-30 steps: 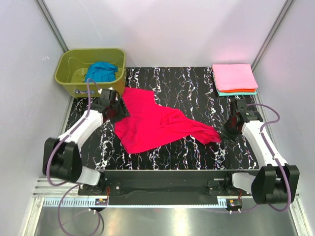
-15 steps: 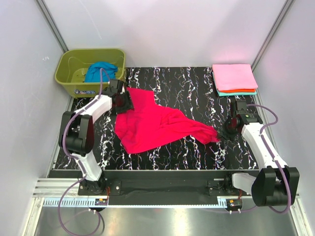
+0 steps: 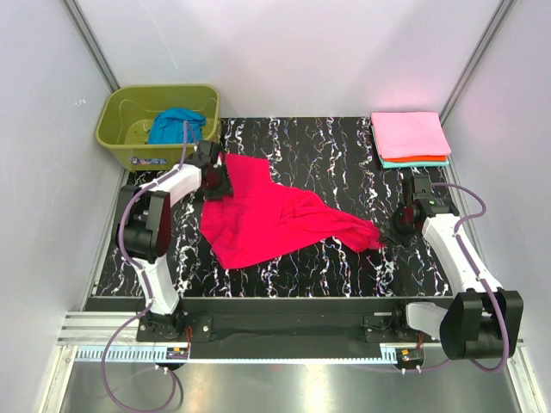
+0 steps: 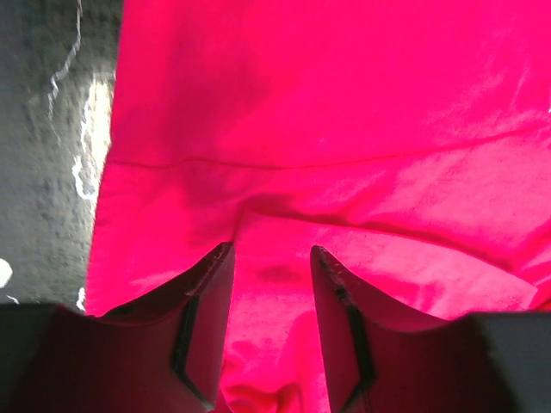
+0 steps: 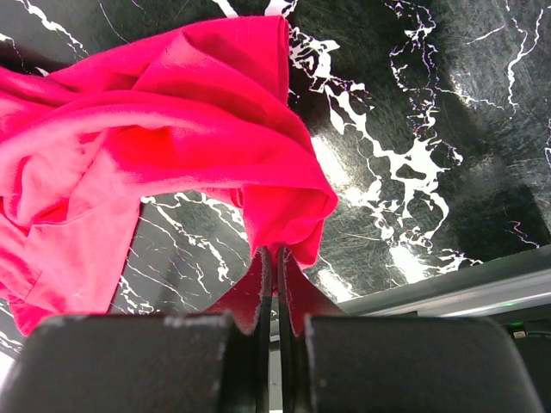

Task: Fold and stack the t-shirts
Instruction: Flatten the tshirt out

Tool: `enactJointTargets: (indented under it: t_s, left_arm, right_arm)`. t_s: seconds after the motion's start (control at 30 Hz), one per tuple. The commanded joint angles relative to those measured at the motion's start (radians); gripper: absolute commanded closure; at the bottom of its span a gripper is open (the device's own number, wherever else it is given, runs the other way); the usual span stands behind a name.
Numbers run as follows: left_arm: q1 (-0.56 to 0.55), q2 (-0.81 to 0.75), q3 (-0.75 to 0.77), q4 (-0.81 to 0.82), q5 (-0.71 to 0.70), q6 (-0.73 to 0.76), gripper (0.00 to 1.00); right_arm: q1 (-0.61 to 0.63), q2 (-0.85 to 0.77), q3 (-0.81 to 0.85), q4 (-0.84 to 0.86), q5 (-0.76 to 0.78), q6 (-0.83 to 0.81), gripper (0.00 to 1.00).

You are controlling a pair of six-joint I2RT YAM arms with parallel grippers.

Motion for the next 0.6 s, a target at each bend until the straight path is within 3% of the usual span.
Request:
enactJointTargets:
  t_s: [0.0, 0.2, 0.43, 0.57]
  left_arm:
    - [0.002, 0.029, 0.064, 0.024, -0.025, 0.035, 0.56]
    - [0.003, 0.06, 0.092, 0.023, 0.003, 0.035, 0.57]
    - [0.002, 0.076, 0.078, 0.021, -0.032, 0.032, 0.58]
    - [0.003, 0.118, 0.106, 0.023, -0.014, 0.038, 0.68]
  right_arm:
    - [0.002, -0.004, 0.013, 0.009, 0.022, 0.014, 1.0]
    - [-0.001, 0.045, 0.017, -0.046, 0.135, 0.066, 1.0]
    - [0.0, 0.056, 0.04, -0.05, 0.123, 0.083, 1.0]
    - [-0.001, 0.039, 0.028, -0.05, 0.128, 0.086, 1.0]
